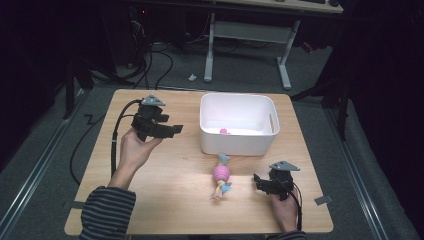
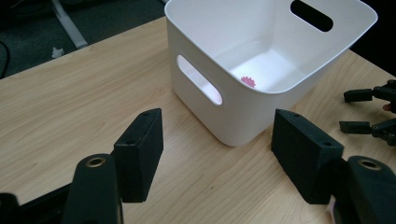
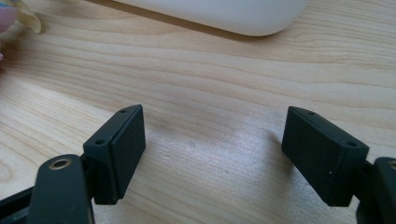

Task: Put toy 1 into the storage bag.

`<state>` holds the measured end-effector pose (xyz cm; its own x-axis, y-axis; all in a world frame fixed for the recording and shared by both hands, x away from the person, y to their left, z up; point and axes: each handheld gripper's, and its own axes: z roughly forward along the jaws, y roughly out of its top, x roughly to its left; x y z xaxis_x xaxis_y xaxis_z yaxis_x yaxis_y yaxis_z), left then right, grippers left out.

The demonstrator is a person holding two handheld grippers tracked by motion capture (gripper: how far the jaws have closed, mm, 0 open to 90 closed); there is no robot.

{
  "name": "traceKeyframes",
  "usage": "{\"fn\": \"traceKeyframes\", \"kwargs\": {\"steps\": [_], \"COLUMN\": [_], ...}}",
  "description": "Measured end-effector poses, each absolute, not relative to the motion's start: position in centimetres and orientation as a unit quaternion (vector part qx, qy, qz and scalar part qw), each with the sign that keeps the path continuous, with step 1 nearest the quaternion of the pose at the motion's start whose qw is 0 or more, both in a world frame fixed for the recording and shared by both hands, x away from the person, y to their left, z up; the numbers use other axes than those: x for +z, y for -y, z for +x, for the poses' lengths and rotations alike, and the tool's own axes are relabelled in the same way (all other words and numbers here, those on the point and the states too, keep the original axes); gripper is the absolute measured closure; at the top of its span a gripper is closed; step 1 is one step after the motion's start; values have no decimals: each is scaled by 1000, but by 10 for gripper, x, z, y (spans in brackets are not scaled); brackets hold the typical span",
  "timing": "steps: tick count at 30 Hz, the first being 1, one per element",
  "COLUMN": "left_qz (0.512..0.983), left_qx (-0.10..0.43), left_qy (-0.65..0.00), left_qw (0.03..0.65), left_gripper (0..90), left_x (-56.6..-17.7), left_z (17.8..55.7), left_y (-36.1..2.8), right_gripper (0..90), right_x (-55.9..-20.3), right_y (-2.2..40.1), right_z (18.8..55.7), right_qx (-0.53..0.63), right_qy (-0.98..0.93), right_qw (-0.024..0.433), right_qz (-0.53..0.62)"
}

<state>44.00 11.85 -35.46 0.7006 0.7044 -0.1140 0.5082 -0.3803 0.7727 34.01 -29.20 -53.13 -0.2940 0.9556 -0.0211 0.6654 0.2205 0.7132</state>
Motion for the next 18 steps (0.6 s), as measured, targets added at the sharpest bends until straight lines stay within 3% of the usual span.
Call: {"fn": "traceKeyframes", "kwargs": {"steps": [18], "left_qz": [804], "left_qx": [137], "left_qy": [-385], "left_qw": [433], "left_gripper": [346], "left_x": [-363], "left_z": [413], "left_y": [-155], "right_gripper": [217], "right_x": [-531], "right_y": [292], "right_z": [340], "right_qx": [305], "right_qy": [-744], "right_qw": [238], "right_qz": [544]}}
